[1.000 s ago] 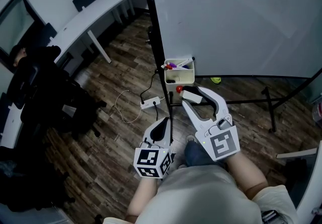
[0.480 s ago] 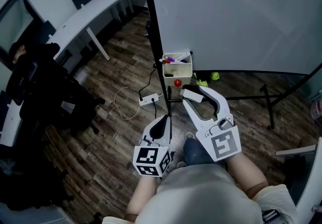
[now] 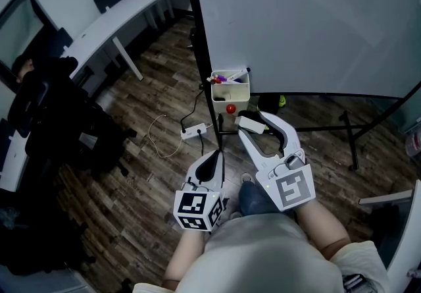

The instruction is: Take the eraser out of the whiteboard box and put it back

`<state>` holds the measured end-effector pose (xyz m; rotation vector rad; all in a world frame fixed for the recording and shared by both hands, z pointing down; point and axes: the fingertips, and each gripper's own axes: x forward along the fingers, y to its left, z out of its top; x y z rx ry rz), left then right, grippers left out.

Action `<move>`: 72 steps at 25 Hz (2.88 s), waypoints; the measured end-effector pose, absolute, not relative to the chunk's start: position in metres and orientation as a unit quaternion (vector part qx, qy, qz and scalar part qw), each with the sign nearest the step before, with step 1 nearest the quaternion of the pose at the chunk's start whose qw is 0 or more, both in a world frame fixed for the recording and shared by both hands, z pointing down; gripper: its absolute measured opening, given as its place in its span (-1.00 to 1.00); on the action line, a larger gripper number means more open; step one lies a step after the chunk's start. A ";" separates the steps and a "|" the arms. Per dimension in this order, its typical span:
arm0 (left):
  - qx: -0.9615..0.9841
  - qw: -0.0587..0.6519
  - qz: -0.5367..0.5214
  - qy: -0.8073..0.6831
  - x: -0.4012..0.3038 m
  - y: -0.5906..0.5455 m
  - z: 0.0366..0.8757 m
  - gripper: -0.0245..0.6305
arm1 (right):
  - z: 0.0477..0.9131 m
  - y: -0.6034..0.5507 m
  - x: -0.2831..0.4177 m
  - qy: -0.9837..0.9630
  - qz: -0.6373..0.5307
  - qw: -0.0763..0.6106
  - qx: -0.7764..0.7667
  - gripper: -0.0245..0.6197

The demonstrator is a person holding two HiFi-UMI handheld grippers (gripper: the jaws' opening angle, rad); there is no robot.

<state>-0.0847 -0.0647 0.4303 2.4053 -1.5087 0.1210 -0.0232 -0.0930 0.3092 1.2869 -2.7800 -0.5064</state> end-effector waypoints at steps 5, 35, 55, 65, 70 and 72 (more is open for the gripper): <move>0.836 0.149 0.042 -0.527 -0.085 -0.072 0.430 -0.91 | 0.308 -0.101 -0.024 -0.896 -0.164 0.017 0.412 -0.33; 0.832 0.145 0.037 -0.534 -0.090 -0.149 0.425 -0.91 | 0.311 -0.181 -0.031 -0.899 -0.164 0.020 0.405 -0.33; 0.820 0.152 0.044 -0.551 -0.090 -0.191 0.425 -0.91 | 0.342 -0.226 -0.028 -0.913 -0.138 0.053 0.381 -0.33; 0.808 0.155 0.043 -0.567 -0.093 -0.211 0.425 -0.91 | 0.373 -0.241 -0.033 -0.925 -0.095 0.081 0.359 -0.33; 0.805 0.157 0.042 -0.571 -0.093 -0.222 0.426 -0.91 | 0.384 -0.247 -0.036 -0.930 -0.076 0.086 0.350 -0.33; 0.804 0.157 0.042 -0.572 -0.092 -0.226 0.427 -0.91 | 0.389 -0.248 -0.038 -0.932 -0.072 0.089 0.345 -0.33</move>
